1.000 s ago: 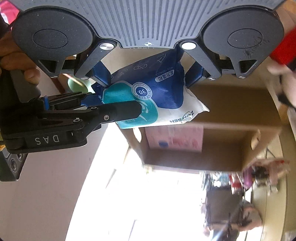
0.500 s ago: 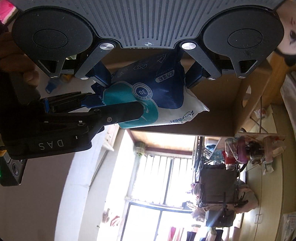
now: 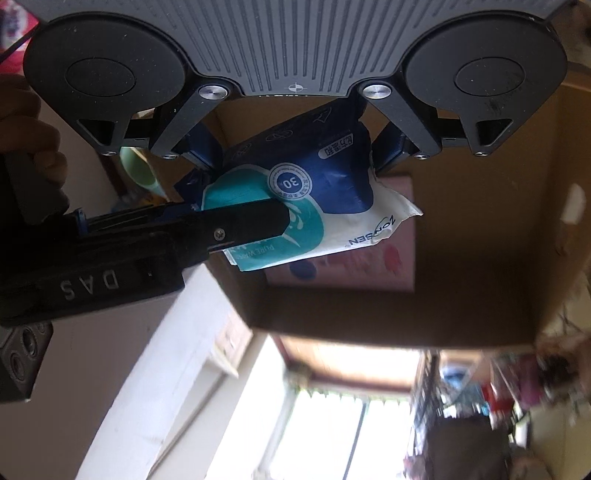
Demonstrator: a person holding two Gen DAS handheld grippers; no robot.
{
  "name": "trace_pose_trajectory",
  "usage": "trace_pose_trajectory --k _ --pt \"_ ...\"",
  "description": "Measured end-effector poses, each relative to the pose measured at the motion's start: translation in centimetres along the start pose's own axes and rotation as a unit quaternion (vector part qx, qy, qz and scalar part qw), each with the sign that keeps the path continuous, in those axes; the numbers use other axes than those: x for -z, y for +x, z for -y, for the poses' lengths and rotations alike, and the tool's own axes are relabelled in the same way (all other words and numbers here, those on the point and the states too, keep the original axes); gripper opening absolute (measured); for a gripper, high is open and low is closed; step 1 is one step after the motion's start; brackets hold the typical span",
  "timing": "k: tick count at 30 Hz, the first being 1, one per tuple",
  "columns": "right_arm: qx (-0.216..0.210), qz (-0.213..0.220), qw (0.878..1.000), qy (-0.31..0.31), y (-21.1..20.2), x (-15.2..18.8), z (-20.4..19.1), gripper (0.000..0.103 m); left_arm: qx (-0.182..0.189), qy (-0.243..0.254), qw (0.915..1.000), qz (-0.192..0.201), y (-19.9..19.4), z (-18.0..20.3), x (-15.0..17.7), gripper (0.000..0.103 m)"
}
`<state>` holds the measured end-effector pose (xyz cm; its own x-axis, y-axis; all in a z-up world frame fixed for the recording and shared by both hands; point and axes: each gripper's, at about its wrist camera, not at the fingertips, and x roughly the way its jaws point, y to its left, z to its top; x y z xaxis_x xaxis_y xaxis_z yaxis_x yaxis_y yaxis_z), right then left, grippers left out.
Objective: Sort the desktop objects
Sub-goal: 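Lower the wet-wipes pack into the box and open the right gripper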
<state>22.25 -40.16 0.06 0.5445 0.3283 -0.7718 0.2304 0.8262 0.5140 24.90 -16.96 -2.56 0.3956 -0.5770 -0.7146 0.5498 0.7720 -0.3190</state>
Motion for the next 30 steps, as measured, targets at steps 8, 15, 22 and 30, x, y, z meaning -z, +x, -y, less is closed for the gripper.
trace_pose_trajectory --k 8,15,22,30 --pt "0.049 -0.039 0.998 -0.005 1.1 -0.2 1.0 0.059 0.035 -0.025 0.9972 -0.06 3.0 -0.6 0.1 0.083" --pt "0.092 -0.077 0.993 -0.014 2.2 0.1 1.6 0.075 0.024 -0.008 0.9961 -0.084 4.5 0.3 0.0 0.083" --pt "0.076 -0.079 0.994 -0.013 2.1 0.1 1.7 0.076 0.028 -0.007 0.9958 -0.087 4.6 0.8 -0.2 0.084" --pt "0.063 -0.077 0.995 0.002 2.0 0.3 1.7 0.079 0.018 -0.013 0.9963 -0.083 4.0 0.5 0.0 0.085"
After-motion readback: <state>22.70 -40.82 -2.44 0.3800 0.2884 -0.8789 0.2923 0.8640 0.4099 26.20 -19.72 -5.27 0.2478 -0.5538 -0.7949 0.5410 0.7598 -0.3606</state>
